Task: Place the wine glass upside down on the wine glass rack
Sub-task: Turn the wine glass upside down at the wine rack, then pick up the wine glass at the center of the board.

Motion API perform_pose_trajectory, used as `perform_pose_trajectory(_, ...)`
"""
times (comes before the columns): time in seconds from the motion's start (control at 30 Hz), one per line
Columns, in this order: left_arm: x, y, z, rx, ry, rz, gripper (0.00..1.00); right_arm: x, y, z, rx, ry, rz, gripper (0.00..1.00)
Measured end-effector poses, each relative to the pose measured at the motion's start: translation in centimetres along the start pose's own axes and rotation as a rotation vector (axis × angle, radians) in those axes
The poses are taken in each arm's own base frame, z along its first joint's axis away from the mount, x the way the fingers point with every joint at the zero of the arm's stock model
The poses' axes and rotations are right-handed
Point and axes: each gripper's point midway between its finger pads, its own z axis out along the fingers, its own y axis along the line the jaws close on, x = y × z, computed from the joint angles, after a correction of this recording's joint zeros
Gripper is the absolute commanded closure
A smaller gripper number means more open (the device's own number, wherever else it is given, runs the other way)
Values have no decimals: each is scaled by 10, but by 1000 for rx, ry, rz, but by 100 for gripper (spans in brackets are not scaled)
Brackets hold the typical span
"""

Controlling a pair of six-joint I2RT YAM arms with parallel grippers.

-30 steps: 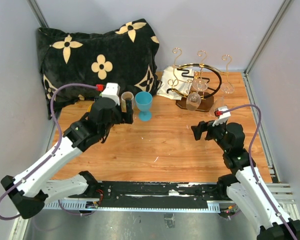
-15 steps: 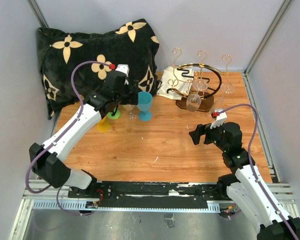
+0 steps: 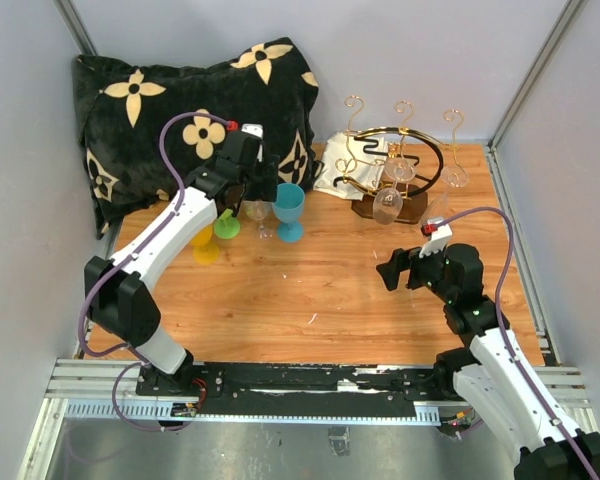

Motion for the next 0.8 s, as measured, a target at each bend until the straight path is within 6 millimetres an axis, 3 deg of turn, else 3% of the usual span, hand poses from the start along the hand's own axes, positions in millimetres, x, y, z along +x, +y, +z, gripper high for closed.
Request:
perform_pose_trajectory(0.33,9,6,25,-28,49,24,25,2,1,1,-5,8,2,2)
perform_pose_trajectory(0.8,9,5,35,-22,63,35,29,3,10,0,-52,13,16,2)
